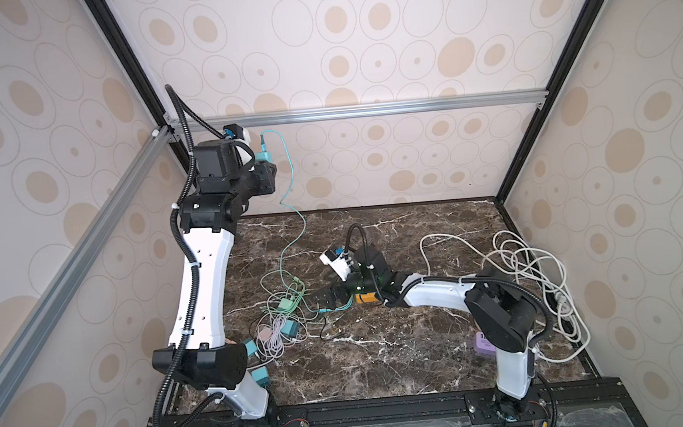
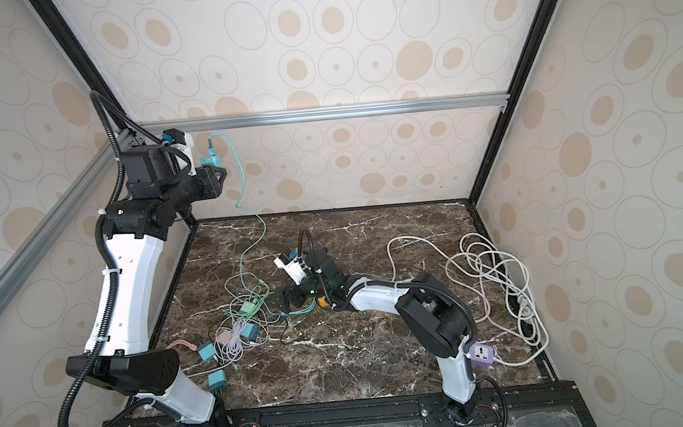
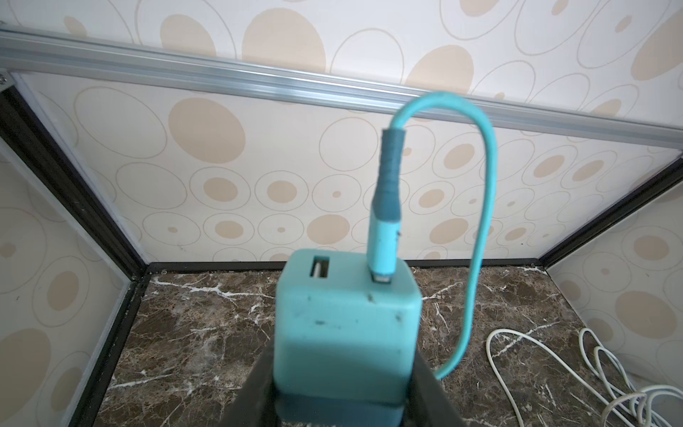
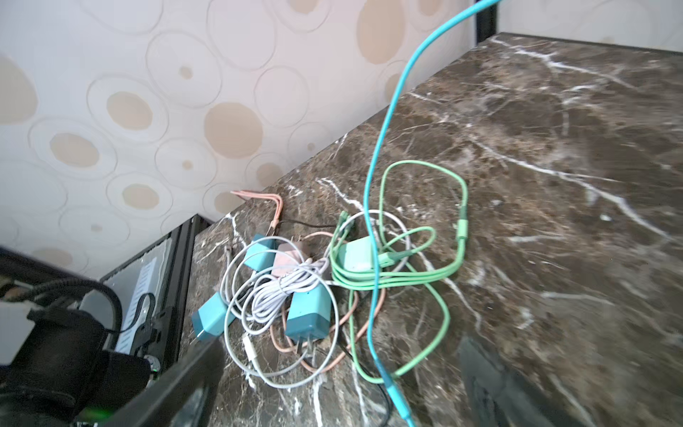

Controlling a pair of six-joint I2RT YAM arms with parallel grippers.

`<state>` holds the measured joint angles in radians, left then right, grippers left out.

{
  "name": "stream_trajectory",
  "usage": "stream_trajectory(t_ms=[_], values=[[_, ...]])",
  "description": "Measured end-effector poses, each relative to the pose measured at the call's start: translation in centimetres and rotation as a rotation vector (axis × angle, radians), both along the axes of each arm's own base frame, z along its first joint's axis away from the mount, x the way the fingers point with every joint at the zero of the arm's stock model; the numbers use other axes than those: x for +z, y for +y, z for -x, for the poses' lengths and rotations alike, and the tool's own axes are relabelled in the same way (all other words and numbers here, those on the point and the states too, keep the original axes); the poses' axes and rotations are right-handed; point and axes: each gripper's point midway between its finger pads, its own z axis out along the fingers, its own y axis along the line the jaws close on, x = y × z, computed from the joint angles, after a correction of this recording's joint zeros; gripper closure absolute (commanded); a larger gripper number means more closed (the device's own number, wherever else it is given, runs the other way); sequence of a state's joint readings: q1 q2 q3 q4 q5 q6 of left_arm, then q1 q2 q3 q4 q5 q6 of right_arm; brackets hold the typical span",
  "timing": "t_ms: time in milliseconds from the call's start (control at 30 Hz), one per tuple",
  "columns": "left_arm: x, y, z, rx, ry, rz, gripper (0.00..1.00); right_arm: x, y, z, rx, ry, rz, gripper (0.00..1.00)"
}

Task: Insert the plug
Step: 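Lift the teal adapter with the left gripper while the right gripper reaches into cables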

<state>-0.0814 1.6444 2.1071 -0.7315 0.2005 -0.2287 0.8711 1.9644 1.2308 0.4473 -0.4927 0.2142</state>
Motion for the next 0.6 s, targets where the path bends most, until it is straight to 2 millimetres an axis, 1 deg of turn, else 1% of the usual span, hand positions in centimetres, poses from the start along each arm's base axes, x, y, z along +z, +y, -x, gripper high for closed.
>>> stream_trajectory(t_ms=[67,133,233,300,367,533,600], values=[[-0.4,0.0,-0.1,-0.001,0.013,-0.001,1.0,-1.7,1.6,0.6,0.013,-0.02,0.025,0.0],[-0.5,0.0,-0.1,-0.001,0.017,-0.001,1.0,-3.1,2.8,0.4,-0.001,-0.039,0.048,0.0],[-0.4,0.0,0.0,0.0,0.018,-0.002,1.0,-5.2,3.7,-0.7,-0.044,-0.056,0.084,0.02],[-0.3,0.0,0.0,0.0,0.017,-0.002,1.0,-6.1,4.1,-1.3,-0.06,-0.066,0.099,0.06],[-0.4,0.0,0.0,0.0,0.018,-0.002,1.0,-7.0,4.5,-2.0,-0.075,-0.075,0.116,0.14],[-0.6,0.1,0.1,0.003,0.026,-0.005,1.0,-8.5,5.8,-3.0,-0.117,-0.088,0.148,0.33],[-0.7,0.1,0.1,0.004,0.028,-0.006,1.0,-8.9,6.3,-3.2,-0.132,-0.088,0.156,0.47]])
